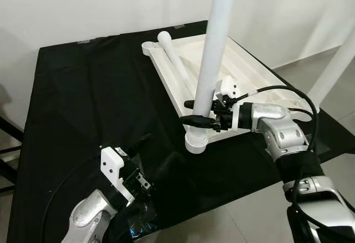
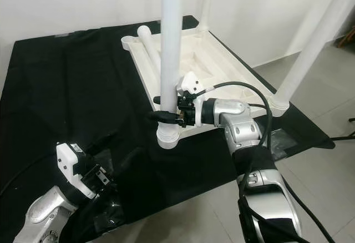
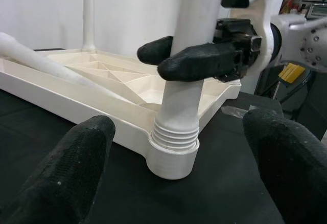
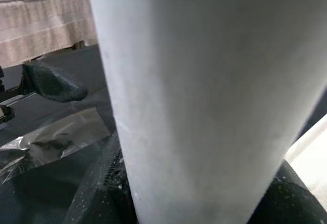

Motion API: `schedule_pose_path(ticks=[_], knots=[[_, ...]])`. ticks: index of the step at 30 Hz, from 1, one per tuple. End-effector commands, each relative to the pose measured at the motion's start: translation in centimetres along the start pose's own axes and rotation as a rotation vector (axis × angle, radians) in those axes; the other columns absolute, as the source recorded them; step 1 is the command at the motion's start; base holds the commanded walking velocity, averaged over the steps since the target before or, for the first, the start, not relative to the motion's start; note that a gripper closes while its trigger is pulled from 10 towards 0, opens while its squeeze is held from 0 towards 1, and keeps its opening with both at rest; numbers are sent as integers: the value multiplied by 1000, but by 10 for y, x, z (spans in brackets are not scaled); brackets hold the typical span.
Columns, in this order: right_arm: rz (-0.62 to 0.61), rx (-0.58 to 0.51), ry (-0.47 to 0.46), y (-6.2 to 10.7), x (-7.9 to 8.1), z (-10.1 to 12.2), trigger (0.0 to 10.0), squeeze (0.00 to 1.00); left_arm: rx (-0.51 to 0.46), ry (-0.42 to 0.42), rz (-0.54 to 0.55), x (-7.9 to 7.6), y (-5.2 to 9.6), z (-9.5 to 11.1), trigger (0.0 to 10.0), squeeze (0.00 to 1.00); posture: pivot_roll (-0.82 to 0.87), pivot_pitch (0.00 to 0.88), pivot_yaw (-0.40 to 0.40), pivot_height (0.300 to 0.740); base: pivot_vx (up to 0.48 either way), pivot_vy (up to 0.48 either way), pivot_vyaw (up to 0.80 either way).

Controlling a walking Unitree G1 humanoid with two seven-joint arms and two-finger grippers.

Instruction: Building children table

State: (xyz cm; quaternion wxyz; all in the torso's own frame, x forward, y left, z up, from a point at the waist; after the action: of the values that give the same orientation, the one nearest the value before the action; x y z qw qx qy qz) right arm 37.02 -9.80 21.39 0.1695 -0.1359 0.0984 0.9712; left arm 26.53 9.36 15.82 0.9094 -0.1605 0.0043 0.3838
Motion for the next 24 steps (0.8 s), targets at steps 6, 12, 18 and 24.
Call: schedule_pose_path(ticks=[6, 12, 18, 24], knots=[[-486, 113, -157, -1, 13, -55, 0, 0, 15, 11, 0, -1, 5, -3, 10000, 0, -7, 178, -33, 740, 0, 0, 0], [-721, 261, -287, -13, 74, -83, 0, 0, 22, 8, -2, 2, 7, -3, 10000, 0, -37, 167, -7, 740, 0, 0, 0], [-729, 262, -291, -11, 62, -87, 10000, 0, 33, 15, -20, 1, 5, -5, 10000, 0, -13, 160, -22, 740, 0, 0, 0], [-621, 41, -322, -25, 51, -45, 10000, 1000, 30, 8, 4, 2, 9, -7, 10000, 0, -5, 139, -19, 740, 0, 0, 0]])
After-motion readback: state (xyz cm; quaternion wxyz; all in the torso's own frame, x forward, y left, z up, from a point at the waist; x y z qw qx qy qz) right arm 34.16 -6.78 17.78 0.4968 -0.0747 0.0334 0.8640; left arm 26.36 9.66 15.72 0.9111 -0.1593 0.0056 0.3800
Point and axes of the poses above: a point about 5 cm out from each wrist's last joint towards the gripper, its own y axis pointing back from the gripper into the wrist, its own z axis along the axis of the wrist's last joint, x = y × z, the point moved 5 cm from there along -y, pointing out of the wrist towards the gripper, and after that the axes turned 6 degrees about y, right-handed, at the moved point
